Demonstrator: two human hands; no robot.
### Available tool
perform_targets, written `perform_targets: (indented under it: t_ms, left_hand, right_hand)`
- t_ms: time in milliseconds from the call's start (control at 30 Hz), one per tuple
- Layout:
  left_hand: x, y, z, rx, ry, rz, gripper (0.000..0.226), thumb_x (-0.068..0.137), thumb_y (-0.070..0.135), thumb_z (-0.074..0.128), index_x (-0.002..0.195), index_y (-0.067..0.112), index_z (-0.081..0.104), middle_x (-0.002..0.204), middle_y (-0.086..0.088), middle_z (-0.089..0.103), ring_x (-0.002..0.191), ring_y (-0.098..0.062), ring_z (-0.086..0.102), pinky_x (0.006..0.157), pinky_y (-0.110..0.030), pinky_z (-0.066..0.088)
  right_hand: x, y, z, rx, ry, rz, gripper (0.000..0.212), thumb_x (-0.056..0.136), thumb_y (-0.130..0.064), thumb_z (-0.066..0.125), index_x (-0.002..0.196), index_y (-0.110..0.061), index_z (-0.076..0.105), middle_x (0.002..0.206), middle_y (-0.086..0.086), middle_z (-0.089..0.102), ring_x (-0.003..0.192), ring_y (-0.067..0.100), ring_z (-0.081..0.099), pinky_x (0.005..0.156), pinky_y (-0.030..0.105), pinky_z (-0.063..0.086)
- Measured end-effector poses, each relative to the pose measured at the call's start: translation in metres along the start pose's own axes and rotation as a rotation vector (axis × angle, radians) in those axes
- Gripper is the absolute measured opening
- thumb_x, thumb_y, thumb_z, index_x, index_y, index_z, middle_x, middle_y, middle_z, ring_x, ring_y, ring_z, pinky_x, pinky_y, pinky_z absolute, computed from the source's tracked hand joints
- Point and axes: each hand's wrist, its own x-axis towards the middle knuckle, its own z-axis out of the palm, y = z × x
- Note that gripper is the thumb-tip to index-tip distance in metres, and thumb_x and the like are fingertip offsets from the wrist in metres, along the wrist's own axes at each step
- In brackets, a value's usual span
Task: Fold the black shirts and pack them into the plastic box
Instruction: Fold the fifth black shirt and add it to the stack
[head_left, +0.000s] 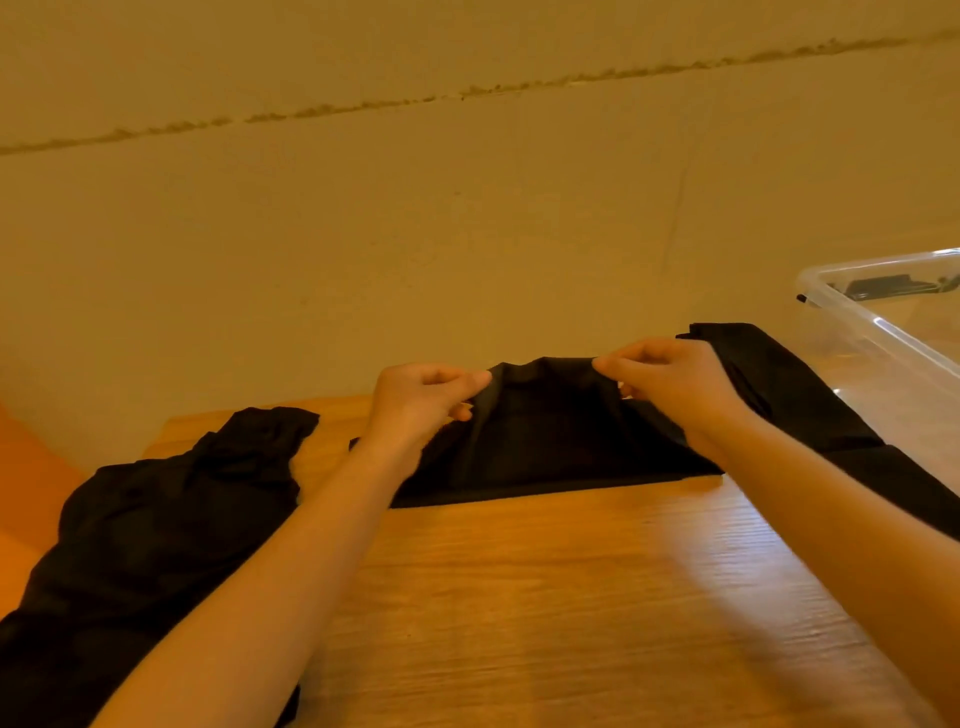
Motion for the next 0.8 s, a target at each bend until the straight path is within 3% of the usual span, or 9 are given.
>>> perform_targets:
  t_ms: [100, 233, 333, 633, 800]
  left_hand:
    - [-0.018, -0.001, 0.024, -0.055, -0.091, 0.025, 0.007, 0.081, 0.026, 0.076, 0.084, 0.021, 0.072, 0.079, 0.007, 0.073, 0.062, -0.001, 0.067, 0.06, -0.017, 0.049]
    - [-0.033, -0.008, 0.044, -0.085, -0.158, 0.068, 0.005, 0.088, 0.023, 0.069, 0.091, 0.025, 0.072, 0.081, 0.007, 0.074, 0.072, -0.001, 0.069, 0.065, -0.014, 0.049]
    - [-0.039, -0.016, 0.047, -0.092, -0.121, 0.082, 0.009, 0.09, 0.022, 0.066, 0.093, 0.028, 0.072, 0.08, 0.008, 0.073, 0.073, 0.001, 0.068, 0.066, -0.013, 0.05]
    - [-0.047, -0.021, 0.049, -0.138, 0.007, 0.127, 0.013, 0.089, 0.023, 0.067, 0.087, 0.036, 0.07, 0.087, 0.015, 0.07, 0.079, 0.002, 0.065, 0.069, -0.014, 0.052]
    - [-0.052, -0.018, 0.054, -0.329, 0.026, -0.016, 0.01, 0.088, 0.022, 0.068, 0.087, 0.031, 0.071, 0.096, 0.012, 0.068, 0.089, -0.007, 0.062, 0.064, -0.016, 0.049]
  right_hand:
    - [-0.021, -0.004, 0.022, 0.097, -0.056, -0.017, 0.007, 0.081, -0.031, 0.073, 0.085, -0.025, 0.073, 0.078, -0.008, 0.07, 0.075, 0.005, 0.065, 0.062, 0.015, 0.05]
    - [-0.035, 0.008, 0.047, 0.089, -0.051, -0.088, 0.007, 0.082, -0.033, 0.071, 0.087, -0.03, 0.075, 0.087, -0.012, 0.073, 0.087, 0.004, 0.066, 0.081, 0.025, 0.053]
    - [-0.041, 0.018, 0.053, 0.129, -0.011, -0.12, 0.006, 0.083, -0.031, 0.071, 0.085, -0.035, 0.073, 0.087, -0.015, 0.072, 0.09, 0.0, 0.065, 0.084, 0.023, 0.052]
    - [-0.049, 0.024, 0.055, 0.076, 0.015, -0.21, 0.012, 0.085, -0.025, 0.068, 0.094, -0.032, 0.071, 0.084, -0.024, 0.064, 0.084, -0.013, 0.059, 0.069, 0.005, 0.047]
    - [-0.055, 0.026, 0.062, 0.143, 0.035, -0.262, 0.017, 0.086, -0.025, 0.067, 0.086, -0.041, 0.067, 0.081, -0.021, 0.069, 0.086, -0.008, 0.063, 0.07, 0.007, 0.048]
